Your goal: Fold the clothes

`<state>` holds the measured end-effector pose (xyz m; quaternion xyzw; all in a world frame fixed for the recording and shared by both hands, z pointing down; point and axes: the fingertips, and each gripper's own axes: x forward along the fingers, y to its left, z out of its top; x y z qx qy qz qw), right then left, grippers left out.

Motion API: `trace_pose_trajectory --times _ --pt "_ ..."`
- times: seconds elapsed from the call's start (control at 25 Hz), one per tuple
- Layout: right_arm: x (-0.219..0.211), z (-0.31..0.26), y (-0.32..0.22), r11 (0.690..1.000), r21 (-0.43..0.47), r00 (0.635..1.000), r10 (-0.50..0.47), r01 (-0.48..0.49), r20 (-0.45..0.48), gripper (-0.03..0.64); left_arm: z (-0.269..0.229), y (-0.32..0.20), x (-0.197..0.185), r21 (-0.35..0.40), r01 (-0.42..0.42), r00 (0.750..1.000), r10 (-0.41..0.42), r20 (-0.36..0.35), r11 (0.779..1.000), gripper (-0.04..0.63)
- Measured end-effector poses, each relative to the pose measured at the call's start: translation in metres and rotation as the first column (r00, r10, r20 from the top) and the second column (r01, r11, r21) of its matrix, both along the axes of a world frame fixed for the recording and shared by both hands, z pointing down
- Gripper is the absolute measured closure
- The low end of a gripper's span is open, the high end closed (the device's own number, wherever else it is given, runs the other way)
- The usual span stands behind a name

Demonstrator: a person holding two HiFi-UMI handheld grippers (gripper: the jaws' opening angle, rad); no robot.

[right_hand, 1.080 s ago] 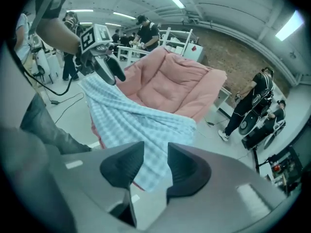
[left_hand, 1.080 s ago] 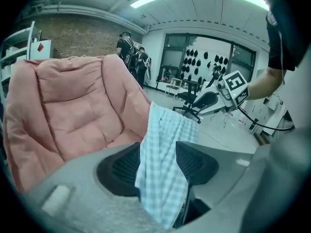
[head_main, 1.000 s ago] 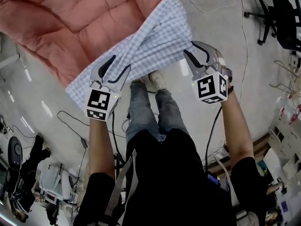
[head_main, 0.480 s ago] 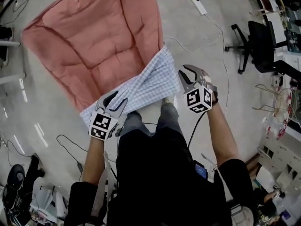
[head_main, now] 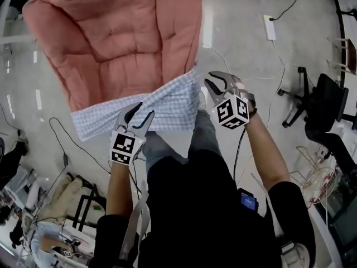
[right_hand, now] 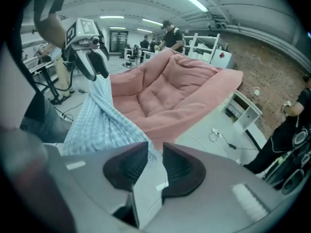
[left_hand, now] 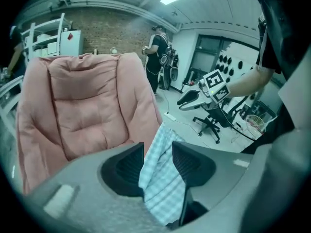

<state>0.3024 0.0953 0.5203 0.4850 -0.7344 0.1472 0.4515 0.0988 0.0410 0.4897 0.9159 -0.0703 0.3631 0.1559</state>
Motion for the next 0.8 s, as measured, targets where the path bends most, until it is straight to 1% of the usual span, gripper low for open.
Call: trace_pose_trajectory --times 0.08,0.12,0.24,0.36,0.44,0.52,0.6,0.68,0.8 --pt "0.009 0.009 -0.008 0.996 -0.004 0.996 -0.089 0.089 0.012 0.512 0.001 0.001 0.010 0.006 0.086 0.996 -0.086 0.009 0.996 0.403" --pt "0.014 0.016 -0.012 0.992 -0.007 0.992 -0.126 0.126 0.014 0.512 0.002 0.002 0.014 0.019 0.112 0.994 -0.112 0.020 0.994 0.403" --pt "0.028 0.044 -0.023 0.977 -0.036 0.978 -0.208 0.209 0.030 0.509 0.008 0.008 0.020 0.067 0.141 0.986 -0.146 0.081 0.988 0.403" --pt "0.033 0.078 -0.031 0.954 -0.090 0.958 -0.283 0.286 0.044 0.494 0.020 0.013 0.017 0.070 0.175 0.977 -0.182 0.110 0.982 0.403" --pt "0.034 0.102 -0.035 0.930 -0.126 0.939 -0.341 0.344 0.048 0.490 0.026 0.014 0.013 0.069 0.203 0.971 -0.210 0.115 0.977 0.403" --pt "0.033 0.126 -0.037 0.900 -0.162 0.914 -0.402 0.404 0.050 0.475 0.033 0.012 0.009 0.076 0.226 0.966 -0.233 0.115 0.971 0.403" --pt "0.033 0.147 -0.038 0.867 -0.193 0.887 -0.460 0.459 0.038 0.446 0.041 0.010 0.003 0.082 0.251 0.959 -0.260 0.114 0.964 0.403" --pt "0.033 0.163 -0.038 0.839 -0.211 0.862 -0.507 0.501 0.031 0.440 0.049 0.009 -0.002 0.092 0.274 0.952 -0.283 0.118 0.957 0.403" --pt "0.028 0.184 -0.037 0.800 -0.235 0.828 -0.559 0.552 0.041 0.440 0.063 0.012 -0.010 0.102 0.283 0.946 -0.295 0.136 0.954 0.403"
